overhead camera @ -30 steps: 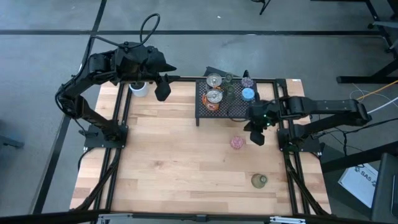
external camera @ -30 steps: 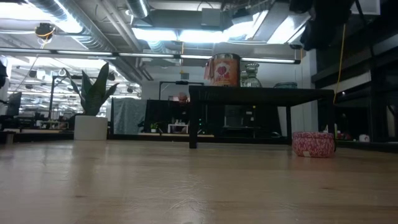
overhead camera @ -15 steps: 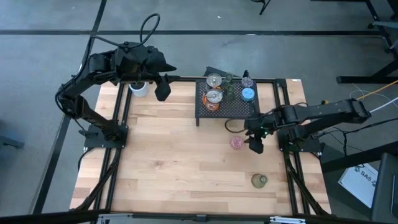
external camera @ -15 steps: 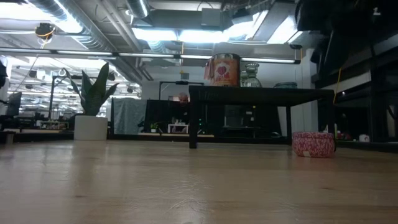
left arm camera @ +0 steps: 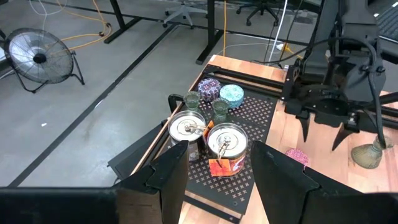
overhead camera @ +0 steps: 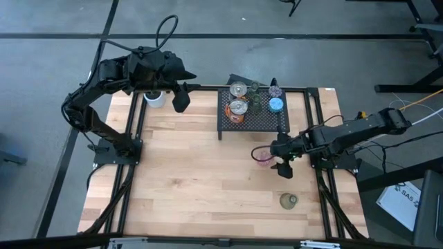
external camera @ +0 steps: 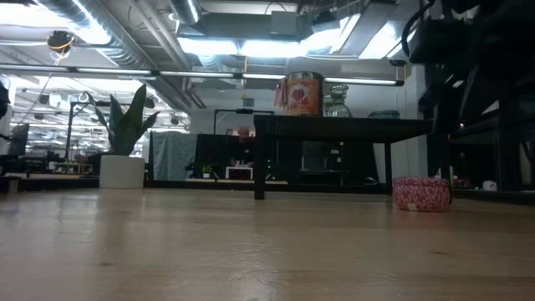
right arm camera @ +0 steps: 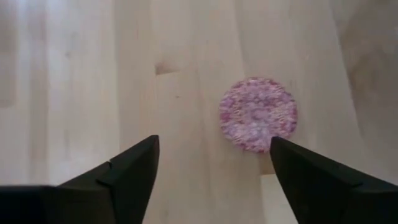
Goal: Pick & Place candle stick holders
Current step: Put the pink scented candle on the shelf aligned with the blue scented candle
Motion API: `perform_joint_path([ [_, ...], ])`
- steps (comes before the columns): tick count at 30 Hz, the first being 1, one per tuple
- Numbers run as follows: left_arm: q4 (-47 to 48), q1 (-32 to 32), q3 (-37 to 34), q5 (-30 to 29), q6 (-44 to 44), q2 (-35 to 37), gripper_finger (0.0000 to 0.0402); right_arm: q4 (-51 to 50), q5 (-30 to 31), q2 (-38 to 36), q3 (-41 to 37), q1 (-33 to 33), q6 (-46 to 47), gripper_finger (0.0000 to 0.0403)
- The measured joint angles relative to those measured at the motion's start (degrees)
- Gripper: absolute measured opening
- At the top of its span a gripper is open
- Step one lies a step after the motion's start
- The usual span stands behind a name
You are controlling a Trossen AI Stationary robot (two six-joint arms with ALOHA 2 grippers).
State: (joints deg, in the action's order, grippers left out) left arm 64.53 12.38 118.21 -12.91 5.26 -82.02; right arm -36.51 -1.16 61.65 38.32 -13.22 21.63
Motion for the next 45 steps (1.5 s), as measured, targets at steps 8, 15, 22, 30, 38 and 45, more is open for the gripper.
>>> perform_joint_path([
  [8,0.0,0.0,0.0,0.0,0.0,0.0,0.0169,6.4,2.5,0.8,-3.0,-0.1,-2.7,0.0341],
  [15,0.0,0.0,0.0,0.2,0.0,0.0,0.0169,10.3,3.5,4.6,-3.8,-0.1,-3.0,0.0344],
  [22,0.0,0.0,0.0,0.4,0.0,0.0,0.0169,13.0,6.0,9.2,-3.8,0.0,-2.8,0.0344],
  [30,0.0,0.0,0.0,0.6,0.0,0.0,0.0169,13.6,8.7,11.1,-3.8,0.0,0.8,0.0344],
  [38,0.0,0.0,0.0,0.6,0.0,0.0,0.0169,13.6,9.0,11.1,-3.8,0.1,2.0,0.0353],
  [45,0.0,0.0,0.0,0.6,0.0,0.0,0.0169,13.6,13.4,11.1,-3.8,0.1,2.6,0.0384],
])
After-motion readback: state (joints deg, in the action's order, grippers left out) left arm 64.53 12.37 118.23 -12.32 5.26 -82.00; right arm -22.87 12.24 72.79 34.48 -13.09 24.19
